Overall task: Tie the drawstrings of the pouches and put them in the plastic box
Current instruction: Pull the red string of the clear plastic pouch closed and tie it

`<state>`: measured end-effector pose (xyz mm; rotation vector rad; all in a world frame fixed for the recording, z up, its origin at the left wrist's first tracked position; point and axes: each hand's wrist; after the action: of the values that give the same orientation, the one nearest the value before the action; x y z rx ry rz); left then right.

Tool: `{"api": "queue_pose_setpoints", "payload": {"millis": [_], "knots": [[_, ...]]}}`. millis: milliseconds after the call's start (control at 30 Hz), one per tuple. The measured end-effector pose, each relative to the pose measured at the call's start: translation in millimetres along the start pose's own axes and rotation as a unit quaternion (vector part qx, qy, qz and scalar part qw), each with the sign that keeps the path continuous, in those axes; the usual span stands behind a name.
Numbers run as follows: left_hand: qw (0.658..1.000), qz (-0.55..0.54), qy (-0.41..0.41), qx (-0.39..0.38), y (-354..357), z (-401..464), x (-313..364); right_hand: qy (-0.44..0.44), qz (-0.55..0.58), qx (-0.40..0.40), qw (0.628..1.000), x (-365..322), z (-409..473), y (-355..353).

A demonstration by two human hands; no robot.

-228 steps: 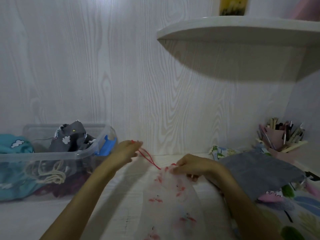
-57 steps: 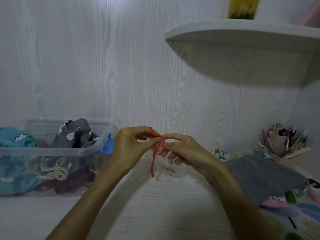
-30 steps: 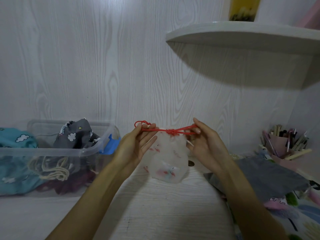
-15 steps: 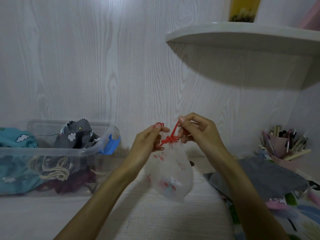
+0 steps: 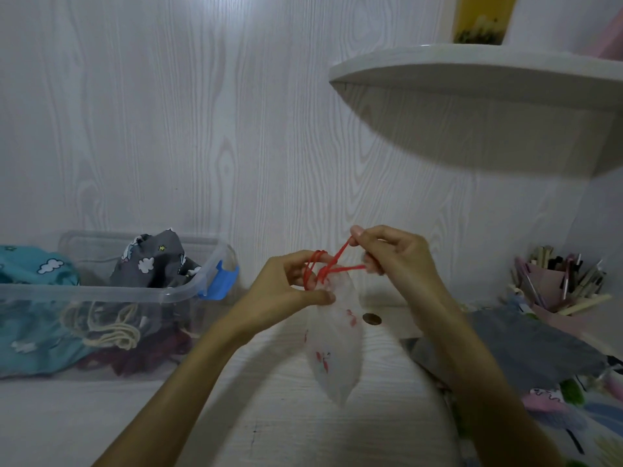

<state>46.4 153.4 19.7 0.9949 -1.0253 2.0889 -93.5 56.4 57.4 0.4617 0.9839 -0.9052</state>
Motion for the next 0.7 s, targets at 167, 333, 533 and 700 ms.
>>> {"api": "queue_pose_setpoints", "payload": {"millis": [167,333,533,700], "knots": [[1.0,-0.02,-0.013,-0.018,-11,3,-5,-0.039,-0.184,-0.031,0.982,-6,4,-24],[0.999,-0.014,-0.011,0.032,-7,5,5,0.039,-0.077,-0.046,0.995,-5,7,-29],[0.891,-0.419,-0.103,0.143,-6,13,10,0.17,0.55,-0.035,0.817,6,7,-12],[0.827,-0.506,-0.149,0.196,-13,13,-6,0.218,0.577,0.07,0.784,25,12,-12]]}}
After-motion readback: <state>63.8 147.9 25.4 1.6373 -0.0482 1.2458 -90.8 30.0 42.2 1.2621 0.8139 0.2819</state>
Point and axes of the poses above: each hand's wrist, its own z-axis towards the middle knuckle, its own y-axis out of the palm, x = y × z, and after that the axes turned 8 degrees about z, right-handed
